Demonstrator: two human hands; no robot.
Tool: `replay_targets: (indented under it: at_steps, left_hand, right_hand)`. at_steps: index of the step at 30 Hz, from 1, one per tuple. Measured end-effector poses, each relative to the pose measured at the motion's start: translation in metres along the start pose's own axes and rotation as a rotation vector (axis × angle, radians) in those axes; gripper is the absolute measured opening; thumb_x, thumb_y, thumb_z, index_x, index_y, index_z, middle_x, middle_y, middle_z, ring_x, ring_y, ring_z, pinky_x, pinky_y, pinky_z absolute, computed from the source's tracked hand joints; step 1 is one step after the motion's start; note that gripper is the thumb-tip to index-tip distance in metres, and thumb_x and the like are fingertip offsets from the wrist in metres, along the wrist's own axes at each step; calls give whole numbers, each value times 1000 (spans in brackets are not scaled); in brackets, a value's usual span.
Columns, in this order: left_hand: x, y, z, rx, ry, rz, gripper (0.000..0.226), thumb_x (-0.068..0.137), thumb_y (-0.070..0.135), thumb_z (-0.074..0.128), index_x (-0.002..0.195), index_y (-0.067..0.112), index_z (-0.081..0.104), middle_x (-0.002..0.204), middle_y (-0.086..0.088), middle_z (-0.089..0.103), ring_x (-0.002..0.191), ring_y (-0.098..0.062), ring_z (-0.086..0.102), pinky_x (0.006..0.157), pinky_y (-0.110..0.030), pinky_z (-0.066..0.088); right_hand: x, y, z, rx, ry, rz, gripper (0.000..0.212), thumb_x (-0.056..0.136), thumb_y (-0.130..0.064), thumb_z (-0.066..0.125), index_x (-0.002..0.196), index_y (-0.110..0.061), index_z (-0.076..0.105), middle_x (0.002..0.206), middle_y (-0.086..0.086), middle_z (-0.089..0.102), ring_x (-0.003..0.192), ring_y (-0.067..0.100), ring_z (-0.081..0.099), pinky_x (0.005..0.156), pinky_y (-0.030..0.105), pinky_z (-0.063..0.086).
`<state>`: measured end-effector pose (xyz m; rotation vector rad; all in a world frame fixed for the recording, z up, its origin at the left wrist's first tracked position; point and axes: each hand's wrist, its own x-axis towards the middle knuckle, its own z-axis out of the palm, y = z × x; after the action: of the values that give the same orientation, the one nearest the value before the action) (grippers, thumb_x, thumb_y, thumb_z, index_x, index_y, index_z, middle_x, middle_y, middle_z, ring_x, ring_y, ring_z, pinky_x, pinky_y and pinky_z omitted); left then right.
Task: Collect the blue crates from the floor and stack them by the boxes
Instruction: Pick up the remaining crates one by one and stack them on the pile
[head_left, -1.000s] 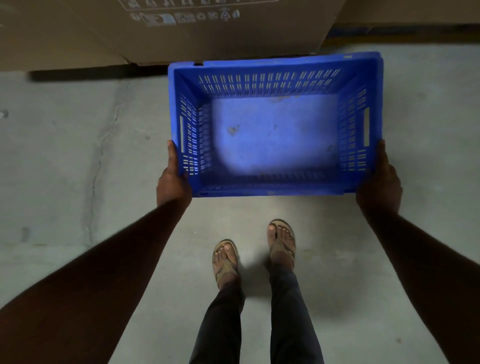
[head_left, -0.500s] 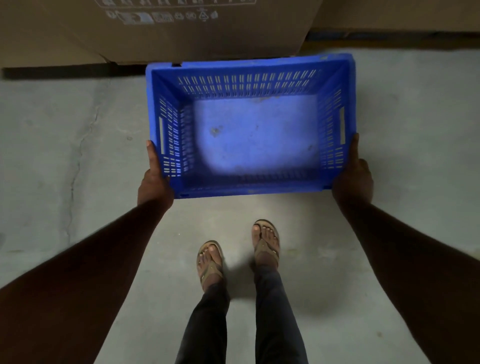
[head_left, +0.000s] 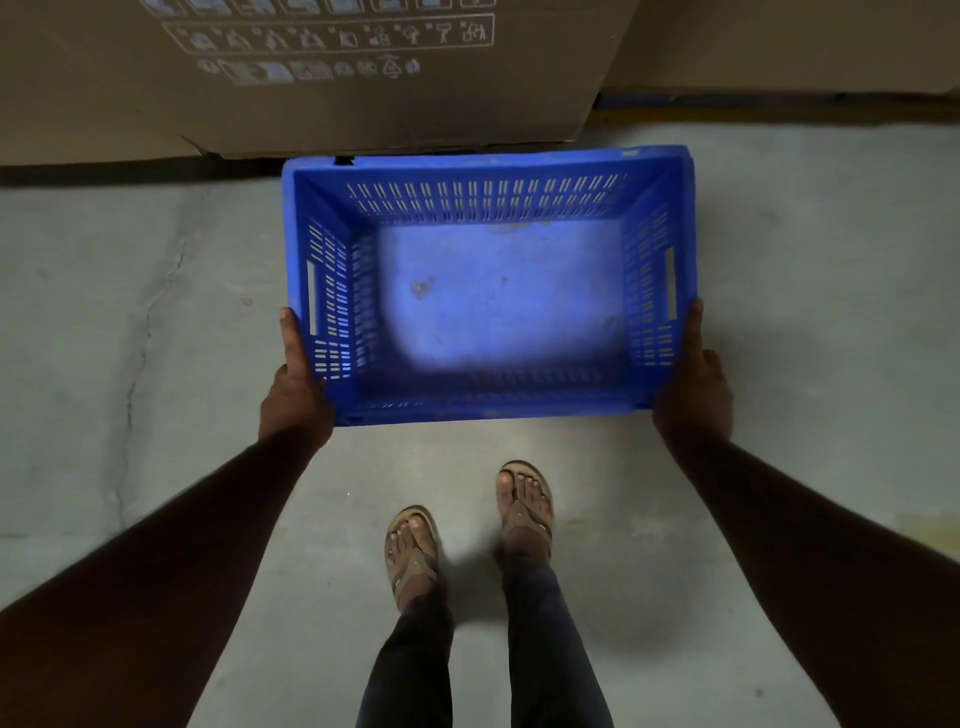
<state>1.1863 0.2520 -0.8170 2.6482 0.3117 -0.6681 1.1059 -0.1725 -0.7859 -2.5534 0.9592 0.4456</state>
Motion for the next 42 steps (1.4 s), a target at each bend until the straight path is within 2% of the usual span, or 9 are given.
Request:
replay_targets:
  at_steps: [6,13,18,21,23,28,34,39,42]
  left_hand:
    - [-8,1,-1,-7,4,-20,104,92,7,52,155,38,-24,121,-29,62,102,-49,64,85,-55,50]
    - [-2,0,-1,0,-2,-15,100,94,10,51,155,36,-24,126,-30,61,104,-49,64,85,-54,50]
    - [-3,-1,-7,-38,-64,-3,102,93,9,54,157,34,-22,136,-30,54,111,-50,61,90,-54,50]
    - [-22,11,-28,-9,-16,14,87,92,14,57,162,17,6,149,-28,39,124,-53,50,104,-57,44]
    - [-48,23,-48,-16,57,89,72,90,18,55,156,7,28,151,-23,40,130,-48,46,108,-55,42]
    - [-134,51,-106,-179,41,189,49,91,16,53,140,9,53,137,-13,60,123,-34,59,104,-47,49]
    - [-260,97,-191,-483,28,433,26,98,11,52,116,12,69,112,1,73,106,-14,70,95,-39,56]
    - [-359,134,-239,-533,-98,531,22,100,9,56,116,16,69,101,6,76,94,-8,72,89,-22,54]
    - [-392,168,-232,-482,-223,627,23,101,11,55,120,16,67,99,5,76,92,-9,72,89,-26,56]
  right_hand:
    - [8,0,3,-20,12,-13,102,86,-3,53,160,-41,-5,122,25,52,96,51,63,81,49,50]
    - [11,7,9,-30,44,-35,102,87,-2,53,160,-42,-6,121,24,52,94,50,63,79,49,51]
    - [12,6,5,-144,1,-40,104,87,-9,57,159,-38,-12,129,23,50,104,48,62,84,54,51]
    - [-9,-1,-5,-300,84,-133,92,90,-22,58,163,-22,1,154,22,34,118,47,51,86,57,49]
    - [-34,-16,-15,-303,123,-262,81,92,-26,56,161,-16,16,156,21,34,124,45,47,87,58,49]
    - [-128,-71,-75,21,179,-375,61,91,-29,57,147,-9,46,131,16,61,113,39,58,95,45,46]
    - [-279,-98,-176,416,257,-544,28,93,-9,59,119,-7,68,112,7,69,104,29,65,94,40,52]
    - [-384,-67,-251,616,319,-430,23,93,-6,57,112,-7,71,108,2,68,98,18,65,89,36,53]
    - [-416,-19,-281,604,392,-334,21,92,-5,59,109,-10,71,105,0,68,93,14,65,83,37,55]
